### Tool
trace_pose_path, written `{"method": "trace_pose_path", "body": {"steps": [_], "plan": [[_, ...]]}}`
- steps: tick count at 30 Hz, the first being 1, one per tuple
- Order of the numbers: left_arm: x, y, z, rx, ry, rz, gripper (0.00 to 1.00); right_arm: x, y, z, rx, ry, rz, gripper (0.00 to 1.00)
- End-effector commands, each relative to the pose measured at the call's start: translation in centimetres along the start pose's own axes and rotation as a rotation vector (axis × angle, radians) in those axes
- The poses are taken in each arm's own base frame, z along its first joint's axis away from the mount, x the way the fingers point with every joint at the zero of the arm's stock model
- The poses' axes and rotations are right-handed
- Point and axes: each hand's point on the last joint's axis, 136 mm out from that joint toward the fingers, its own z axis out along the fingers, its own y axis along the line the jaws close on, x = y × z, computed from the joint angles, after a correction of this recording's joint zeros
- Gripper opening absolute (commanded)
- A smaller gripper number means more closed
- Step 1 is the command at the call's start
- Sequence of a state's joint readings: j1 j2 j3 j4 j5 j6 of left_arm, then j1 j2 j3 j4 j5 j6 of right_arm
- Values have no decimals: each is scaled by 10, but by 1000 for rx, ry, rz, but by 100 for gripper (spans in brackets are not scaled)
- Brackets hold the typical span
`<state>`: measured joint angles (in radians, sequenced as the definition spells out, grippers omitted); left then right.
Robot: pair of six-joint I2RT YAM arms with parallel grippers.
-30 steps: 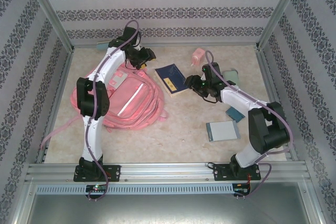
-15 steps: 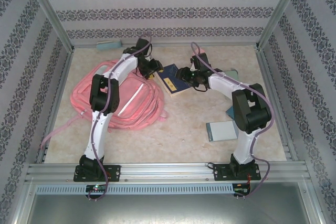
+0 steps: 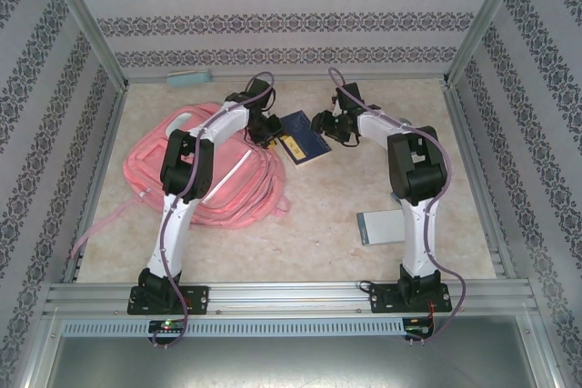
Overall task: Pack the student bag
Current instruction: Pick up the book from the top-center of the table.
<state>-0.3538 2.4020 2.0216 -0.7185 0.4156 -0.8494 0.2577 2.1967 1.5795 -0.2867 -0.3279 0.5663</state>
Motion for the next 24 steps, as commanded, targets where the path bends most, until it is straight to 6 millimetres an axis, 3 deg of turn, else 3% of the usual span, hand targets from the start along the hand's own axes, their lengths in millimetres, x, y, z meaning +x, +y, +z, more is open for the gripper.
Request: {"method": "trace_pose_path", "body": {"steps": [1, 6, 11, 18, 21, 24], "plan": [[4, 7, 8, -56, 13, 10, 34, 14, -9, 5, 36, 64, -45, 56], [2, 10, 14, -76, 18, 30, 33, 40, 4, 7, -41, 152, -33, 56], [1, 13, 17, -99, 26, 60, 33, 64, 37, -5, -164, 197, -48, 55], [4, 23, 21, -127, 45, 90, 33, 59, 47, -2, -323, 230, 21, 52], [7, 25, 24, -131, 64, 106, 33, 54, 60, -11, -413, 216, 24, 49], [10, 26, 24, -127, 78, 115, 33, 53, 66, -17, -432, 210, 4, 36]]}}
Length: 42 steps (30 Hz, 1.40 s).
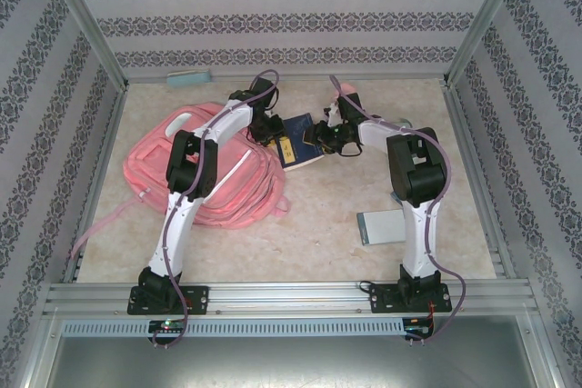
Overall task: Pack the student bag
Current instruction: Pick up the book from the top-center of the table.
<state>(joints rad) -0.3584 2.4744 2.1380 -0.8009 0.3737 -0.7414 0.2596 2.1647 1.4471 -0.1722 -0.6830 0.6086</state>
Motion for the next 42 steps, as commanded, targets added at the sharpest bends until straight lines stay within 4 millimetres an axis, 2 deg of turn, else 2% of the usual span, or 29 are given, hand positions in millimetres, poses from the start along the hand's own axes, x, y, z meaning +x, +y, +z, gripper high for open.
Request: {"method": "trace_pose_path", "body": {"steps": [1, 2, 5, 9, 12, 17, 22, 32, 35, 42], "plan": [[19, 18, 16, -63, 85, 22, 33, 5, 29, -3, -119, 31, -35, 29], [18, 16, 13, -56, 78, 28, 33, 4, 27, -4, -115, 31, -32, 19], [12, 5, 0, -30, 48, 54, 35, 1, 24, -13, -99, 1, -20, 0], [2, -18, -37, 17, -19, 127, 40, -1, 31, -35, -86, -56, -32, 0], [-1, -27, -70, 9, -69, 206, 43, -2, 41, -54, -100, -96, -33, 0], [12, -7, -121, -119, -97, 349, 44, 0, 51, -81, -112, -161, -20, 0], [43, 29, -147, -239, -61, 444, 44, 12, 55, -95, -114, -188, -15, 0], [105, 81, -155, -305, 49, 529, 44, 27, 61, -113, -128, -214, -10, 0], [119, 85, -155, -330, 74, 607, 46, 29, 61, -115, -129, -215, -8, 0], [136, 92, -145, -411, 96, 720, 52, 35, 57, -115, -127, -212, 6, 0]]}}
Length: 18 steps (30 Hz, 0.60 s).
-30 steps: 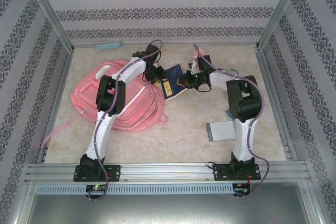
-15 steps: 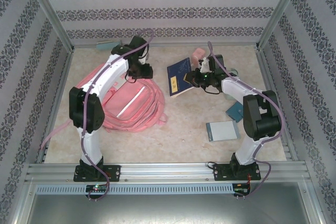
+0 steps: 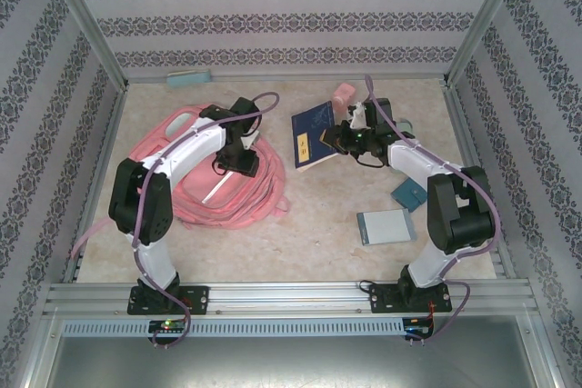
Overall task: Pack the student bag
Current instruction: Pick up the book from the top-center of the table, then open the student bag at the middle-left of the table.
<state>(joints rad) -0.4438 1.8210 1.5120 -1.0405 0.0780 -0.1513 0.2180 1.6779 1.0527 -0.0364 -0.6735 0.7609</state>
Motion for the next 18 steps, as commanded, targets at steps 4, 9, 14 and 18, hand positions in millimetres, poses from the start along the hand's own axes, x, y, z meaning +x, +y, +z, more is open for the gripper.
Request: {"method": "trace_pose_path", "body": {"steps": [4, 9, 14, 18], "plan": [[21, -1, 3, -132, 39, 153, 57, 1, 11, -14, -31, -35, -24, 0], [31, 10, 16, -226, 83, 184, 55, 2, 13, -18, -34, -46, -26, 0], [30, 15, 18, -305, 91, 213, 23, 2, 17, -25, -43, -60, -30, 0], [17, 18, 6, -347, 57, 195, 0, 0, 20, -31, -54, -75, -26, 0]]}}
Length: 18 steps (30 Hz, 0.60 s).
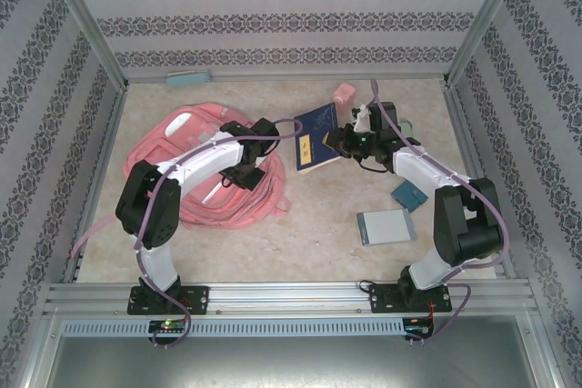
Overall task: Pack the student bag
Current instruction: Open the student bag at the middle-left of the table.
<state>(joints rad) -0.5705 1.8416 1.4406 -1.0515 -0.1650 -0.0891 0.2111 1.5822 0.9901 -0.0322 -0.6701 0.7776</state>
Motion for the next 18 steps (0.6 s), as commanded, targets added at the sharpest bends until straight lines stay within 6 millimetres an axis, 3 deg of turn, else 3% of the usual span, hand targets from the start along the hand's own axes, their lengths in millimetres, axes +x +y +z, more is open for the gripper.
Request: {"method": "trace_pose_path", "body": {"steps": [1, 10, 14, 18], "plan": [[-6, 22, -14, -107, -9, -22, 0, -9, 13, -13, -41, -50, -21, 0], [-54, 50, -100, -9, -271, -239, 0, -13, 17, -26, -86, -90, 14, 0], [-68, 62, -132, 73, -366, -324, 0, -16, 30, -24, -191, -116, 70, 0], [-76, 74, -160, 176, -459, -407, 0, -8, 50, -9, -273, -97, 90, 0]]}}
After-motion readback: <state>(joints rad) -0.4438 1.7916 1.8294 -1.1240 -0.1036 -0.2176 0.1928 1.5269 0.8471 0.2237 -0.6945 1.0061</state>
